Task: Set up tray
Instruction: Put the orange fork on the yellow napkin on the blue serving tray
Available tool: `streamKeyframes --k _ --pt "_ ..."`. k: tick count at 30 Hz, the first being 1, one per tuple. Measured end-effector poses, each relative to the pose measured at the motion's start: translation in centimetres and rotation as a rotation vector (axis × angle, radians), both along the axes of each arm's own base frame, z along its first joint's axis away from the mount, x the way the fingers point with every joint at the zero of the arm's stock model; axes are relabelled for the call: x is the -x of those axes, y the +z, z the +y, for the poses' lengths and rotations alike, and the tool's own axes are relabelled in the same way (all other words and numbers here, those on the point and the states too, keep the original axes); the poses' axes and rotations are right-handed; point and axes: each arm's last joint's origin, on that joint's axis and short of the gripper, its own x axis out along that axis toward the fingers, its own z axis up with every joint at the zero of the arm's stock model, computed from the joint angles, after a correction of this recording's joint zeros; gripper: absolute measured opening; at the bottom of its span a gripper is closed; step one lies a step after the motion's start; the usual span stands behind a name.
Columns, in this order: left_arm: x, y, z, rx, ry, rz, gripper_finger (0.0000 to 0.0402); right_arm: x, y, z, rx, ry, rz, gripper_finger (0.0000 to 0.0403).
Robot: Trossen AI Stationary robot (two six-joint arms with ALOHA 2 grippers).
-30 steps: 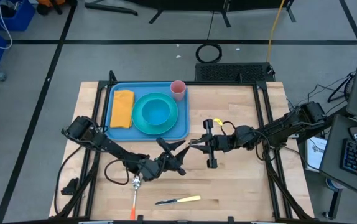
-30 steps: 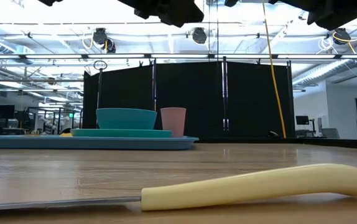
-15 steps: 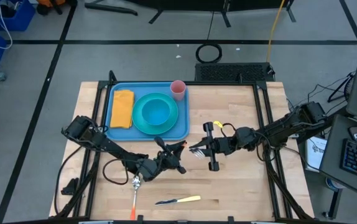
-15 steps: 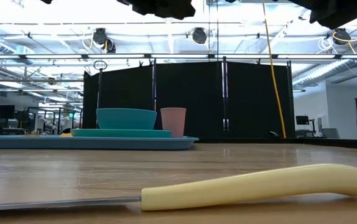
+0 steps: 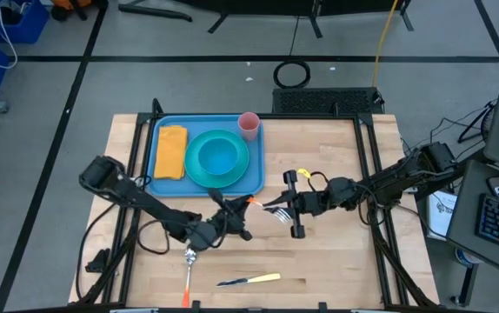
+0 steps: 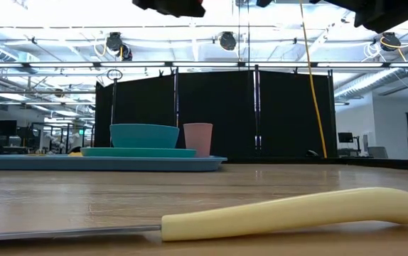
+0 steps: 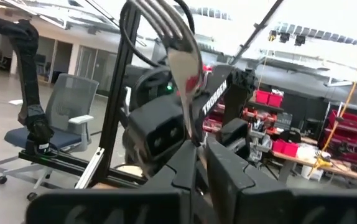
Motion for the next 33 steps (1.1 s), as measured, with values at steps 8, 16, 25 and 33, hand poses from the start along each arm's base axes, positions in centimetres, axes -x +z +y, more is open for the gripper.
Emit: streamKeyframes --k 8,16,25,33 --pt "3.8 0.3 2.5 0.248 -0.125 -0.128 0.0007 -0.1 -0.4 0.0 -0.004 -0.041 0.035 0.0023" --pt "6.8 0.3 4.2 0.416 -0.221 -0.251 0.0007 -0.1 -0.6 -0.3 0.007 -0.152 0.06 0.0011" --pt "10.0 -0.4 5.7 0.59 -0.236 -0.298 0.0007 -0.2 -0.9 -0.3 0.077 -0.176 0.083 0.0008" --pt "13.5 -0.8 7.5 0.788 -0.24 -0.365 0.0007 -0.3 -1.8 -0.3 0.111 -0.172 0.182 0.0008"
